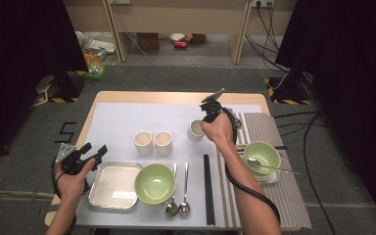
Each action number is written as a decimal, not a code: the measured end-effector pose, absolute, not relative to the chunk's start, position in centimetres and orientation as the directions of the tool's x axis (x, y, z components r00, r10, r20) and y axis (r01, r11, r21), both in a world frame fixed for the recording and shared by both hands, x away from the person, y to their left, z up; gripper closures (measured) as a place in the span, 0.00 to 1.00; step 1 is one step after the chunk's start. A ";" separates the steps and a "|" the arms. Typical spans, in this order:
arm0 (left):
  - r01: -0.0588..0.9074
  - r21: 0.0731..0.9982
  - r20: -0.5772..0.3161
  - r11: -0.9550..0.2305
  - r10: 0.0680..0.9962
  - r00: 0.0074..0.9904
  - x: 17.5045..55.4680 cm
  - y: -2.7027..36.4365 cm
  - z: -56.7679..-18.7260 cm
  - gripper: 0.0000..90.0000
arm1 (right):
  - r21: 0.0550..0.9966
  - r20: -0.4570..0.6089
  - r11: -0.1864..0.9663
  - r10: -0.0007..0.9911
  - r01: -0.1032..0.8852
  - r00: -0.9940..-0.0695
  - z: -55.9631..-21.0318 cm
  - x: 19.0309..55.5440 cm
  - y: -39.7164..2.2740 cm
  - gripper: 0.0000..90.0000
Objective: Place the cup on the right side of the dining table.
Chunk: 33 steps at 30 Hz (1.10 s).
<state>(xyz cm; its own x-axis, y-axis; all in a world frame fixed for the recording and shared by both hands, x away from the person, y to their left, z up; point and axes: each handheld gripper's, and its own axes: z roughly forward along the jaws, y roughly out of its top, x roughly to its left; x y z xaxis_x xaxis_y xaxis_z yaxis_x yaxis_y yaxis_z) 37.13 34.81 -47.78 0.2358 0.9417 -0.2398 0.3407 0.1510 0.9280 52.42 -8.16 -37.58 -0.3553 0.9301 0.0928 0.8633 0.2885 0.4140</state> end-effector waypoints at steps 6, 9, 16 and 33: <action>0.342 0.927 -0.240 0.151 0.942 0.235 37.2 34.8 -47.8 0.30 | 0.414 0.087 0.271 0.938 0.869 -0.334 -37.1 52.6 -9.2 0.93; 0.342 0.928 -0.239 0.150 0.942 0.236 37.2 34.8 -47.8 0.30 | 0.413 0.086 0.267 0.940 0.871 -0.329 -36.9 52.8 -9.6 0.93; 0.339 0.928 -0.242 0.153 0.941 0.238 37.2 34.7 -47.8 0.30 | 0.420 0.080 0.255 0.946 0.871 -0.316 -36.3 53.1 -10.4 0.93; 0.340 0.928 -0.240 0.150 0.941 0.240 37.2 34.7 -47.8 0.30 | 0.424 0.073 0.208 0.962 0.882 -0.262 -35.1 53.9 -13.2 0.93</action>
